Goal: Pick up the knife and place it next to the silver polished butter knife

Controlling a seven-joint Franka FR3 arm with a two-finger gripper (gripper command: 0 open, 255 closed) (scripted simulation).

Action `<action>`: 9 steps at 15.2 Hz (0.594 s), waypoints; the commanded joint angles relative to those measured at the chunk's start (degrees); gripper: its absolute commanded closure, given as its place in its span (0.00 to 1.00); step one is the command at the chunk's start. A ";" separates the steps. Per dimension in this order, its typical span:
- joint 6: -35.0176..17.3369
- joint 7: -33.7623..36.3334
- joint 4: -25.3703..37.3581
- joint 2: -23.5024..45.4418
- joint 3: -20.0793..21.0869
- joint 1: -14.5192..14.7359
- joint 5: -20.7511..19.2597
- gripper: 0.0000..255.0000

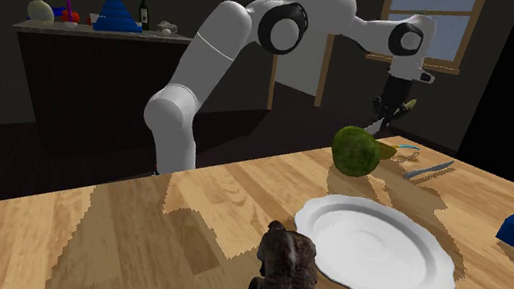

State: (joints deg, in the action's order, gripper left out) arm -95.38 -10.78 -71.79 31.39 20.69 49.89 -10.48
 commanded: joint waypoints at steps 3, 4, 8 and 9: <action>-3.04 0.25 -2.99 0.13 -0.07 -0.25 -0.11 1.00; -3.46 0.28 -3.37 0.17 -0.08 -0.28 -0.13 1.00; -3.46 0.28 -3.37 0.17 -0.08 -0.28 -0.13 1.00; -3.46 0.28 -3.37 0.17 -0.08 -0.28 -0.13 1.00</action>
State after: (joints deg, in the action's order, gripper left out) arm -98.83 -10.51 -75.14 31.55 20.61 49.61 -10.61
